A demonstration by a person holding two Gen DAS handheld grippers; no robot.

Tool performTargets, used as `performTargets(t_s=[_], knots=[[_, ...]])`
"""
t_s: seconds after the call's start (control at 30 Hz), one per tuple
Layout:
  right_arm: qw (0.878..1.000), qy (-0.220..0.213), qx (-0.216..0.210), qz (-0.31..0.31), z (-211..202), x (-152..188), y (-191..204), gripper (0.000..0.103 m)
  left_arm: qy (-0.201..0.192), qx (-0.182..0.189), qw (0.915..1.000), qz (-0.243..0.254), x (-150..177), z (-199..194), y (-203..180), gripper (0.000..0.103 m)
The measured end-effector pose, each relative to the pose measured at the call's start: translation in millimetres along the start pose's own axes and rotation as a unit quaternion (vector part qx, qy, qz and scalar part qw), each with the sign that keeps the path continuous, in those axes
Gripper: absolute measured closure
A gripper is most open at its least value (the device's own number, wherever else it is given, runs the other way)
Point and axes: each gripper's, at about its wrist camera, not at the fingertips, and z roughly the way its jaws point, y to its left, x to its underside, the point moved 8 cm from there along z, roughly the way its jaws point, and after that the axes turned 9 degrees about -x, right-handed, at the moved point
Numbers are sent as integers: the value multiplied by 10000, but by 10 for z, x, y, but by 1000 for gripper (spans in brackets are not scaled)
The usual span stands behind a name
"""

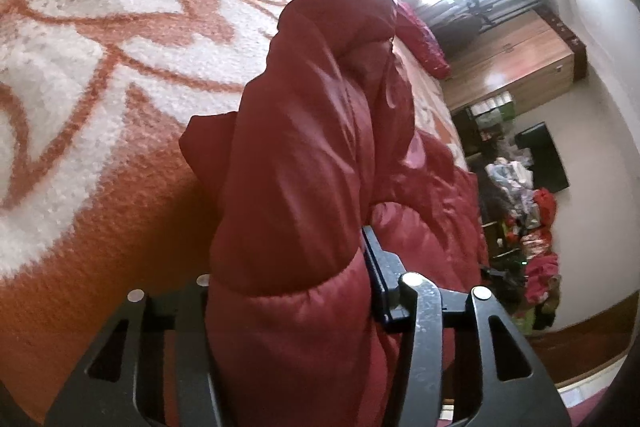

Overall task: Fold large clothes
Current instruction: 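Lift the hem and fold it toward the collar with both grippers, then lower the folded hem onto the coat and open both grippers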

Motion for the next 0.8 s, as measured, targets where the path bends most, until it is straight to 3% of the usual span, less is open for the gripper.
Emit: performTargets(t_s=[0.1,0.23,0.5,0.6,0.8], knots=[[9997,-51,208,-105,32,-7,-30,51,-73,-381,9991,192,8,70,6,50],[9986,-94,475,-217,56,-18,-80,44,13,-615,9980,165,-2,161,65,42],[9935,-353,1061,-207,44,-58,-82,16,-277,-1253,9912,331,8,-3,20,29],[9910,-451,1234,-242,8,-63,-11,16,-509,-1542,9859,399,6,-163,-27,28],[9842,-714,1547,-475,-151,-104,163,16,-1139,-2150,9674,702,-72,-565,-147,28]])
